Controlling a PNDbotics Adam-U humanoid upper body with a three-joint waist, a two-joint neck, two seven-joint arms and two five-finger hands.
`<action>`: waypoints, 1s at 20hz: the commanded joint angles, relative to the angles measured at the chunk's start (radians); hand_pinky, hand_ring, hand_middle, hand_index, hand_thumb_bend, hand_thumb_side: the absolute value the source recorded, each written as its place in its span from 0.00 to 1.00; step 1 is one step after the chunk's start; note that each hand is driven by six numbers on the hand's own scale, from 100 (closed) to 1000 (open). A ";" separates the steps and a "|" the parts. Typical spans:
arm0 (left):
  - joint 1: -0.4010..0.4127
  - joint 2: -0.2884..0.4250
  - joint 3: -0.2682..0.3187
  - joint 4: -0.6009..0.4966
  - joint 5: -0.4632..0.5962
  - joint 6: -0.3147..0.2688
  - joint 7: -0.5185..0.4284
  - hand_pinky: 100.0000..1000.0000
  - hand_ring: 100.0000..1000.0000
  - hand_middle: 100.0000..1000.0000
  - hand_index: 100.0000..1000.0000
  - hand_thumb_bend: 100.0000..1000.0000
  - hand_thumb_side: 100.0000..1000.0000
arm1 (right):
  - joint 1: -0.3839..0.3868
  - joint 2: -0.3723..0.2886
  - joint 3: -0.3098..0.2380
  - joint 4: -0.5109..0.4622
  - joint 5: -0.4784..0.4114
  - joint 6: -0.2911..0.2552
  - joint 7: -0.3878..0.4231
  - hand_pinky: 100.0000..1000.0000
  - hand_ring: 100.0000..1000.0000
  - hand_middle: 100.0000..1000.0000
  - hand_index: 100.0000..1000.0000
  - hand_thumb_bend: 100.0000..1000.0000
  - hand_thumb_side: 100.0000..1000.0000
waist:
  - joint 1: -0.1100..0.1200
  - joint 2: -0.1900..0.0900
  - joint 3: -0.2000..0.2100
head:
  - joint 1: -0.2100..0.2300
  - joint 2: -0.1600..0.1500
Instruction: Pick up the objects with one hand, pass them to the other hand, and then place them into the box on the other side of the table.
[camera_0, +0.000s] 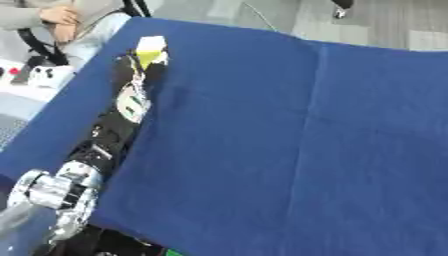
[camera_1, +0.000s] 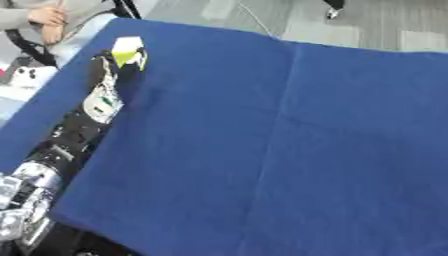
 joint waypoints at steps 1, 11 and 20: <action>-0.022 0.030 0.006 -0.022 -0.001 0.005 0.013 0.73 0.69 0.67 0.82 0.42 0.72 | -0.016 -0.013 -0.005 -0.022 -0.009 -0.003 0.005 0.87 0.84 0.87 1.00 0.00 0.05 | -0.002 -0.014 -0.003 | 0.005 -0.013; -0.021 0.030 0.007 -0.034 -0.017 0.020 0.025 0.71 0.63 0.57 0.75 0.18 0.54 | -0.016 -0.010 -0.003 -0.019 -0.012 -0.005 0.008 0.87 0.84 0.87 1.00 0.00 0.06 | -0.004 -0.015 -0.002 | 0.007 -0.014; -0.014 0.032 0.002 -0.059 -0.042 -0.001 0.026 0.67 0.53 0.45 0.66 0.07 0.35 | -0.015 -0.009 -0.003 -0.017 -0.013 -0.004 0.010 0.87 0.84 0.87 1.00 0.00 0.07 | -0.003 -0.019 0.001 | 0.008 -0.012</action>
